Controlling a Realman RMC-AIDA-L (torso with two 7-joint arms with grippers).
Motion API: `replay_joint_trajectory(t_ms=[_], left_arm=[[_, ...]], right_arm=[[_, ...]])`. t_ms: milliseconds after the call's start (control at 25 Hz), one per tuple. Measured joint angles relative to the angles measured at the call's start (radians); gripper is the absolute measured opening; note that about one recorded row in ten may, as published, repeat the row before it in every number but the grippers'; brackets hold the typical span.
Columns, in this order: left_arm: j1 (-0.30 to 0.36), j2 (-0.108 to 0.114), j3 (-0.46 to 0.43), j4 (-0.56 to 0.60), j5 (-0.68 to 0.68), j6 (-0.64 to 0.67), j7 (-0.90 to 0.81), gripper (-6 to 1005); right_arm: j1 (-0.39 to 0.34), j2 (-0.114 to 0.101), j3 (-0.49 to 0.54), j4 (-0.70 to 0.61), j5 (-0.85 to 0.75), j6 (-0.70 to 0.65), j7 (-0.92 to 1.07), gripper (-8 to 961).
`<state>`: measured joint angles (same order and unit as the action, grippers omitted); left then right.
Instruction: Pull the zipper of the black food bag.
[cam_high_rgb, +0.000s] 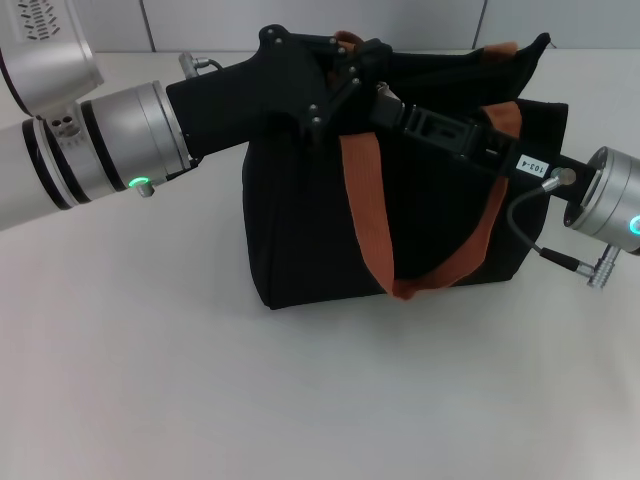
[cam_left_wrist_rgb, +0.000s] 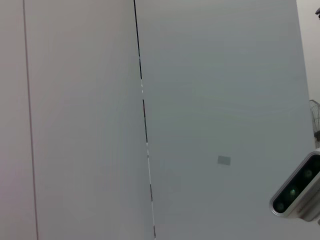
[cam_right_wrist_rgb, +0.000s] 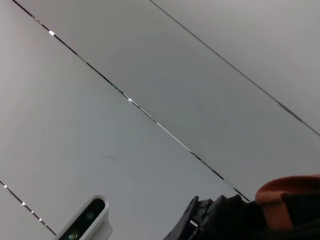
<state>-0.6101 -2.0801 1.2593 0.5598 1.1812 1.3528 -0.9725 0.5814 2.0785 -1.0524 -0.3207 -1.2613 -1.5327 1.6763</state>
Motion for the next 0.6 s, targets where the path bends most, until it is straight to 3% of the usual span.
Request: replay_joint_trajectory(t_ms=[600], left_arm=[[0.006, 0.0, 0.0, 0.0, 0.0, -0.002, 0.0, 62]], right_arm=[[-0.038, 0.0, 0.009, 0.002, 0.004, -0.004, 0.003, 171]])
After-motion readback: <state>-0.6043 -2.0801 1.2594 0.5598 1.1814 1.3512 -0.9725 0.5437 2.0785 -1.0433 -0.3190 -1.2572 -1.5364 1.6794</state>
